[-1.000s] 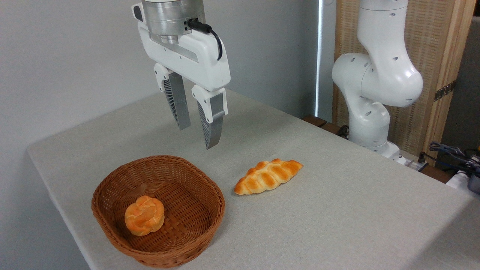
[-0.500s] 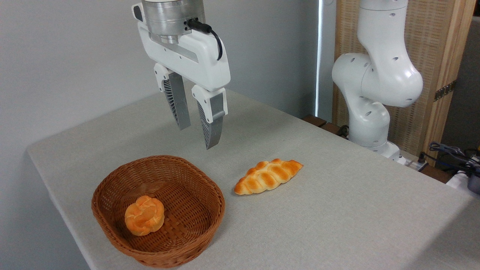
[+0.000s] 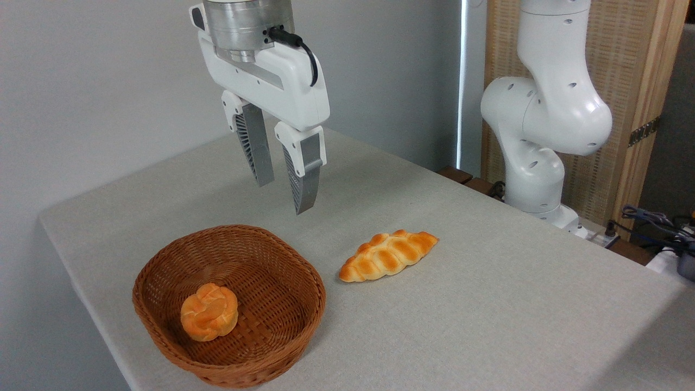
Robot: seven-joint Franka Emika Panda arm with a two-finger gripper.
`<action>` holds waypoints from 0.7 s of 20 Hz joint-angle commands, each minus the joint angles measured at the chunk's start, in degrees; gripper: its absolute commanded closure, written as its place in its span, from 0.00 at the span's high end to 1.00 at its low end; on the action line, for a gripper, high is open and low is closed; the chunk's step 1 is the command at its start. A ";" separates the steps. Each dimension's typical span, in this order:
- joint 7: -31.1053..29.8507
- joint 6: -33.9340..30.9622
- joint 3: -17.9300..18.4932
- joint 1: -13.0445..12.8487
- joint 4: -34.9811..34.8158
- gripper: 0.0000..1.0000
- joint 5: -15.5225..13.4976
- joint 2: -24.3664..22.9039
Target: Put bread into the basket
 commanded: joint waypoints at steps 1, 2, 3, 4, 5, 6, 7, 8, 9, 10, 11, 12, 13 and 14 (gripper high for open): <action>-0.49 -1.09 -0.06 -0.32 0.03 1.00 0.67 -0.38; -0.49 -1.09 -0.06 -0.32 0.03 1.00 0.67 -0.47; -0.40 -1.09 0.03 -0.32 0.03 1.00 0.67 -0.38; -0.40 -1.26 0.03 -0.32 0.11 1.00 0.67 -0.20; -0.40 -1.27 -0.06 -0.32 0.11 1.00 0.67 -0.20; -0.40 -1.27 -0.06 -0.32 0.11 1.00 0.67 -0.29; -0.49 -1.27 -0.15 -0.32 0.03 1.00 0.67 -0.38; -0.49 -1.27 -0.15 -0.32 0.03 1.00 0.67 -0.38; -0.49 -1.27 -0.15 -0.32 0.03 1.00 0.67 -0.38; -0.49 -1.27 -0.06 -0.32 -0.06 1.00 0.67 -0.38; -0.49 -1.53 -0.06 -0.32 -0.06 1.00 0.76 -0.47; -0.40 -2.05 -0.06 -0.32 -0.06 1.00 0.68 -0.47; -0.40 -2.14 -0.06 -0.41 -0.06 1.00 0.76 -0.47; -0.49 -2.14 -0.15 -0.41 -0.32 1.00 0.76 -0.47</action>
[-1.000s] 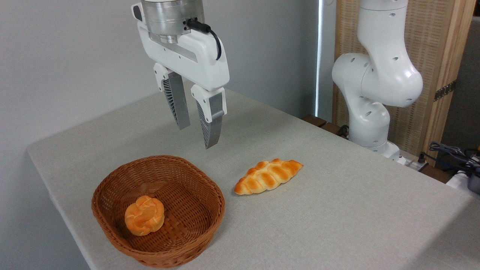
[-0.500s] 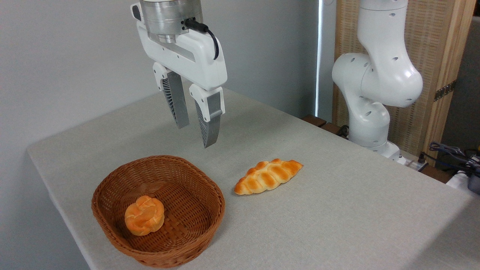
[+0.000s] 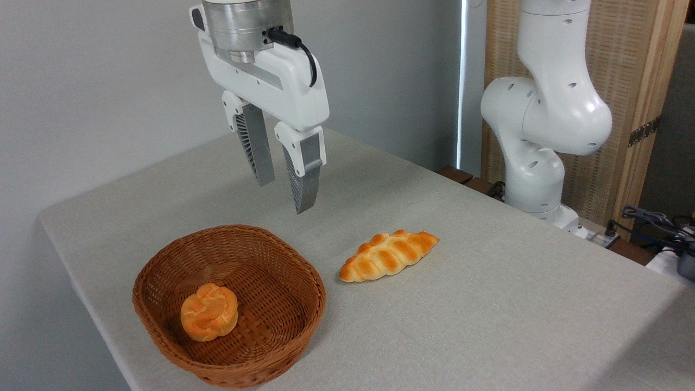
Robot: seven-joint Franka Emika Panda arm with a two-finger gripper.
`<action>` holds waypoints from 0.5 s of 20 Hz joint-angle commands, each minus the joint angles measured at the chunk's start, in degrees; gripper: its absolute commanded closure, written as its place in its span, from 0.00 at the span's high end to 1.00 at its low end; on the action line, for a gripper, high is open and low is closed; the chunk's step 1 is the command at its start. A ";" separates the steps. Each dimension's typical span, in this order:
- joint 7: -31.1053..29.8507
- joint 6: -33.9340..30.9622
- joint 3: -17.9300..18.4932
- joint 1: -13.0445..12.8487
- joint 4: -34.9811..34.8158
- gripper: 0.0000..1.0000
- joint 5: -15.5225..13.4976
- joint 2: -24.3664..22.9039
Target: Put bread into the basket
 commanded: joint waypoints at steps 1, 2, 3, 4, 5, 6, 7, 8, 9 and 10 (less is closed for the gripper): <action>-0.49 -1.77 -0.12 -0.43 -0.35 1.00 0.76 -0.48; -0.49 -1.68 -0.56 -0.69 -0.70 1.00 0.76 -0.56; -0.49 -1.68 -0.74 -0.69 -1.23 1.00 0.76 -0.83; -0.40 -1.16 -0.74 -0.69 -2.71 1.00 0.76 -1.96; -0.40 -0.29 -0.65 -0.69 -4.55 1.00 0.76 -3.19; -0.31 1.29 -0.56 -0.69 -7.44 1.00 0.76 -5.03; -0.31 3.74 -0.56 -0.69 -10.78 1.00 0.76 -7.22; -0.31 6.20 -0.48 -0.69 -14.38 1.00 0.76 -9.51; -0.31 7.44 -0.47 -0.95 -17.20 1.00 0.76 -11.53; -0.40 7.54 -0.30 -2.00 -19.14 1.00 0.85 -12.51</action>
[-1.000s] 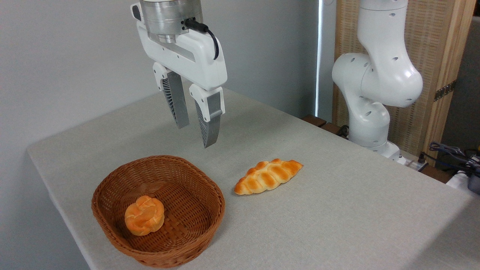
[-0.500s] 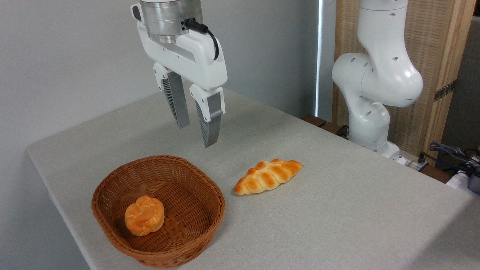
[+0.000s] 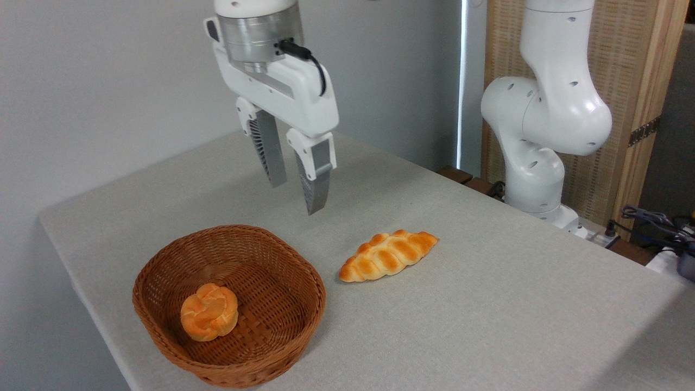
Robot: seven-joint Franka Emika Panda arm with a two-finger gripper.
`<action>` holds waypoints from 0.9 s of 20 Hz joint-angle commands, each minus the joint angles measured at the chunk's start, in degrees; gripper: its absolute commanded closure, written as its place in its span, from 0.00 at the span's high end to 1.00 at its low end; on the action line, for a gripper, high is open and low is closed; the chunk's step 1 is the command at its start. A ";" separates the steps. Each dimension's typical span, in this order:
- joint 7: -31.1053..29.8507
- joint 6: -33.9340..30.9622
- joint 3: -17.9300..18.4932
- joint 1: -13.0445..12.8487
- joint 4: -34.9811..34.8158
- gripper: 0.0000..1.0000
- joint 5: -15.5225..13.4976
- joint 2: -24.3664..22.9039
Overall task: Put bread into the basket
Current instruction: 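Move the open gripper over the braided bread roll and lower it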
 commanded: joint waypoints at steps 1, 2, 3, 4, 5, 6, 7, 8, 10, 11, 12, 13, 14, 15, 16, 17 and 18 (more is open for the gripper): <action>-0.40 4.69 0.71 -2.82 -12.84 1.00 1.19 -8.96; -0.40 5.21 0.71 -3.88 -15.65 1.00 1.98 -10.45; -0.40 6.18 0.71 -5.19 -19.24 1.00 3.47 -12.21; -0.40 7.75 0.71 -7.29 -23.19 1.00 4.96 -14.31; -0.49 9.33 0.80 -8.71 -26.71 1.00 6.72 -16.07; -0.49 10.13 0.80 -8.90 -28.75 1.00 7.08 -16.87; -0.49 10.14 0.80 -8.98 -29.47 1.00 7.09 -16.88; -0.49 10.14 0.80 -9.07 -29.82 1.00 7.09 -16.79; -0.40 11.19 0.80 -9.16 -31.57 1.00 7.09 -16.71; -0.23 12.15 0.80 -9.16 -32.80 1.00 7.09 -16.62; 0.30 13.73 0.80 -9.16 -34.29 1.00 7.09 -16.62; 1.26 15.57 0.89 -9.07 -36.05 1.00 7.09 -16.71; 2.05 17.50 1.85 -9.07 -37.98 1.00 7.17 -16.97; 2.23 19.44 4.21 -9.25 -39.30 1.00 7.09 -17.14; 2.24 20.33 6.23 -10.73 -39.93 1.00 7.09 -17.41; 2.24 20.25 8.25 -12.48 -39.93 1.00 7.09 -17.58; 2.24 20.34 10.27 -13.72 -40.02 1.00 7.09 -17.58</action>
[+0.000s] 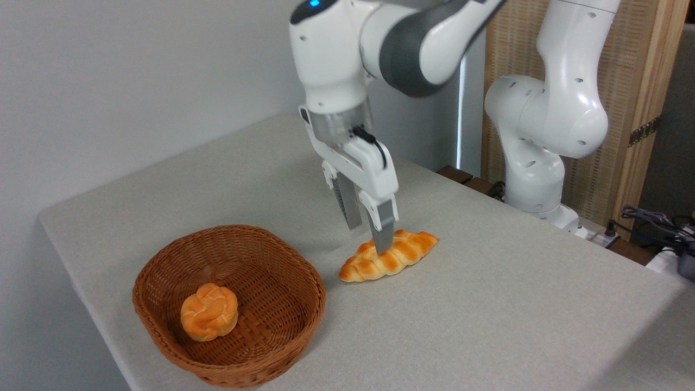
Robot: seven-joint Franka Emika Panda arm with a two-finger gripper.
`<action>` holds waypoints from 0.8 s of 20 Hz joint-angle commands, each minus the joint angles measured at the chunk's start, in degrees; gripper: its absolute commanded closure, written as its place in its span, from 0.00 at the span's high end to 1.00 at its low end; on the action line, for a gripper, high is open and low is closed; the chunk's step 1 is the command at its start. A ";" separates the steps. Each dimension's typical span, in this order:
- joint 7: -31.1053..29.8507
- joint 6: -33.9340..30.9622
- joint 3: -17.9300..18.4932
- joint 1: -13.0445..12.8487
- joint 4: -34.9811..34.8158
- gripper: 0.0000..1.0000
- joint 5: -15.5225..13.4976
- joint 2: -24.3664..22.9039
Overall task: Put bread into the basket
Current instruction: 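Move the open gripper over the braided bread roll and lower it, then close the gripper around the middle of the braided roll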
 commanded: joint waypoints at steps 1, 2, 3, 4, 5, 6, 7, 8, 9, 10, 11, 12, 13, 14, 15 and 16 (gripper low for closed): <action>0.97 1.68 7.34 -5.46 -1.93 1.00 0.97 -1.99; 1.32 1.77 7.61 -5.64 -1.93 1.00 0.97 -1.90; 1.76 1.77 7.61 -5.64 -1.93 1.00 1.15 -1.81; 1.93 1.77 7.70 -5.56 -1.93 1.00 1.67 -1.81; 1.94 1.77 7.87 -5.47 -1.93 1.00 2.11 -1.81; 1.94 1.77 8.13 -5.47 -1.93 1.00 2.20 -1.81; 1.94 1.77 8.14 -5.56 -1.93 1.00 2.20 -1.64; 1.94 1.77 8.14 -5.64 -1.93 1.00 2.20 -1.55; 1.94 1.77 8.14 -5.82 -2.02 1.00 2.20 -1.46; 1.94 1.77 8.14 -5.82 -2.02 1.00 2.20 -1.37; 1.94 1.77 8.14 -5.82 -2.19 1.00 2.20 -1.37; 2.02 1.77 8.14 -5.82 -2.28 1.00 2.20 -1.37; 2.02 1.77 8.14 -5.82 -2.54 1.00 2.20 -1.37; 2.02 1.94 8.14 -5.82 -2.98 1.00 2.20 -1.37; 2.02 1.95 8.14 -5.91 -3.33 1.00 2.29 -1.37; 2.02 1.95 8.14 -5.82 -3.42 1.00 2.29 -1.37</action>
